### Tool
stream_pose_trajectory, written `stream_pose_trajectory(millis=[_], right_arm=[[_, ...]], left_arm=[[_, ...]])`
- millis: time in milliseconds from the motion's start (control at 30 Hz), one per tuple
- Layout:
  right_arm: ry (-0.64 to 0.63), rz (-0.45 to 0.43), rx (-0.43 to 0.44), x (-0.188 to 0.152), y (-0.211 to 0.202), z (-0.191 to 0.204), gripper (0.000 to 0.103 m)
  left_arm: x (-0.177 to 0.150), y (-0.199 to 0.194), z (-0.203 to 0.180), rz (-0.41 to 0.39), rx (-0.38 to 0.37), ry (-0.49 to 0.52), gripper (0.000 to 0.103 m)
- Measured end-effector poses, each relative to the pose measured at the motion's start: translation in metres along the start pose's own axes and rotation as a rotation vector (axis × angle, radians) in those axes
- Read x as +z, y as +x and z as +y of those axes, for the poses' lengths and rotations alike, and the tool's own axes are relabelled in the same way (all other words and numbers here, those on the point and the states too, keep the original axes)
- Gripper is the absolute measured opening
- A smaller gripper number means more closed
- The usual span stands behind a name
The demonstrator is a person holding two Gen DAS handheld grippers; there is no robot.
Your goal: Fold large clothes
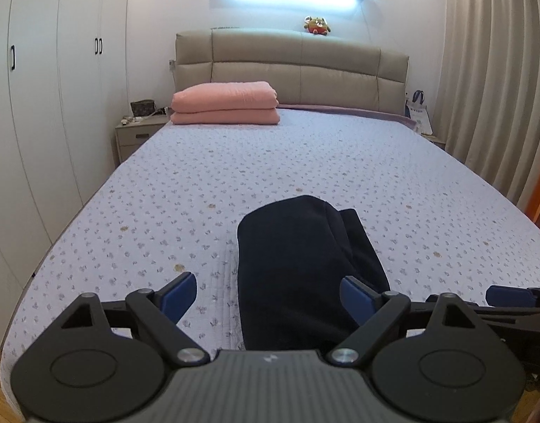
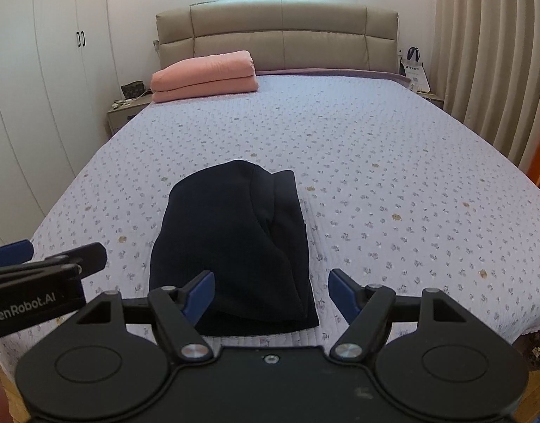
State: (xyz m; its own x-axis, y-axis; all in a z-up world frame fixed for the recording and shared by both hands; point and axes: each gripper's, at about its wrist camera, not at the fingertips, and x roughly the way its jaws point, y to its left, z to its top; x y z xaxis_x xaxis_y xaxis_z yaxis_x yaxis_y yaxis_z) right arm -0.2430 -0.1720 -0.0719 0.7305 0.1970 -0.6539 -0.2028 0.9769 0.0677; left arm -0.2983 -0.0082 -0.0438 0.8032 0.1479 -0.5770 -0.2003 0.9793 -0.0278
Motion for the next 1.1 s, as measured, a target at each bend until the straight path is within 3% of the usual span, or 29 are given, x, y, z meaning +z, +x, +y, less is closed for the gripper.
stream_pose_trajectory(millis=[1100], right_arm=[[-0.012,0.022,0.013,-0.0036,0.0017,-0.0037,0.085]], left_arm=[[-0.0046,-0.0019,0.0049,0.026,-0.014,-0.002,0.091]])
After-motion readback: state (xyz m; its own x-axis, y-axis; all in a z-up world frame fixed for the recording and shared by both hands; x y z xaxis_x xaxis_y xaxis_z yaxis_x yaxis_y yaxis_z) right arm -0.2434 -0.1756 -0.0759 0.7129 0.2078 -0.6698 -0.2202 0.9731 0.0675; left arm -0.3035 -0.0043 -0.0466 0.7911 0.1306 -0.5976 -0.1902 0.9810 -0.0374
